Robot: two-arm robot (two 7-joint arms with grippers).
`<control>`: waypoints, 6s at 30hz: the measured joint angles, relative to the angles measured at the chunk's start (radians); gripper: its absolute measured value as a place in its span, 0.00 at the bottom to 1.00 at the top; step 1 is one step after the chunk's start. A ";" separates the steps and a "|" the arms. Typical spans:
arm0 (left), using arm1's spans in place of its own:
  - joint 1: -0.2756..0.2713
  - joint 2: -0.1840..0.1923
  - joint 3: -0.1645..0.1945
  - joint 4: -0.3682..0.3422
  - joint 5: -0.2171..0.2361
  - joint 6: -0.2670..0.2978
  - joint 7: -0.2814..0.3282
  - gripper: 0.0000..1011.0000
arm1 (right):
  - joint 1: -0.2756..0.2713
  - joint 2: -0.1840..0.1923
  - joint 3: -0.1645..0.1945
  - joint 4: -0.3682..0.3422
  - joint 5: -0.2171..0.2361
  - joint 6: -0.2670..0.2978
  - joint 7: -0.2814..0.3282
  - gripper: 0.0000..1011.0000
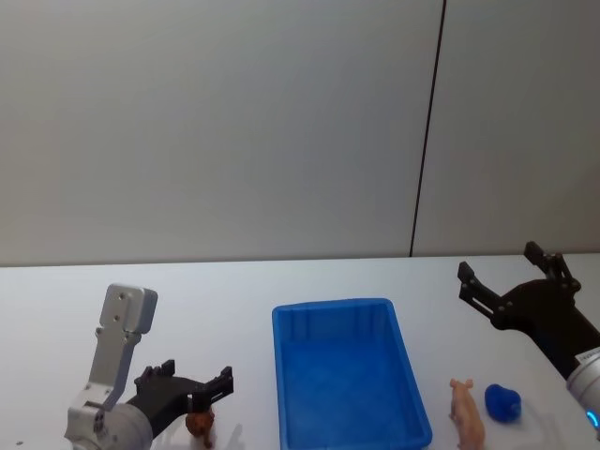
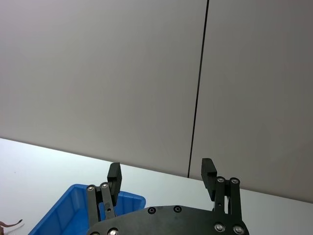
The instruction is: Pick up the two dolls from the table and place them into the box.
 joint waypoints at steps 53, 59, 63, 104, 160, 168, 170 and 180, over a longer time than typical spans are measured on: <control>-0.023 -0.066 0.024 0.154 0.048 0.019 0.022 0.46 | 0.000 0.000 0.000 0.000 0.000 0.000 0.000 0.99; -0.014 -0.059 0.022 0.121 0.079 0.010 0.038 0.46 | 0.000 0.000 0.000 0.000 0.000 0.000 0.000 0.99; -0.009 -0.052 0.019 0.088 0.104 0.001 0.046 0.46 | 0.000 0.000 0.000 0.000 0.000 0.000 0.000 0.99; -0.179 -0.096 0.021 0.095 0.279 -0.157 -0.417 0.46 | 0.000 0.000 0.000 0.000 0.000 0.000 0.000 0.99; -0.194 -0.083 0.008 0.149 0.437 -0.267 -0.247 0.99 | 0.000 0.000 0.000 0.000 0.000 0.000 0.000 0.99; -0.174 -0.073 0.003 0.128 0.444 -0.288 -0.190 0.99 | -0.001 0.000 0.000 0.000 0.000 0.000 0.000 0.99; -0.170 -0.071 0.002 0.124 0.445 -0.293 -0.178 0.99 | -0.002 0.000 0.001 0.000 0.000 0.001 -0.003 0.99; -0.159 -0.066 0.000 0.114 0.449 -0.305 -0.148 0.99 | -0.028 0.004 0.005 -0.014 0.006 0.028 -0.042 0.99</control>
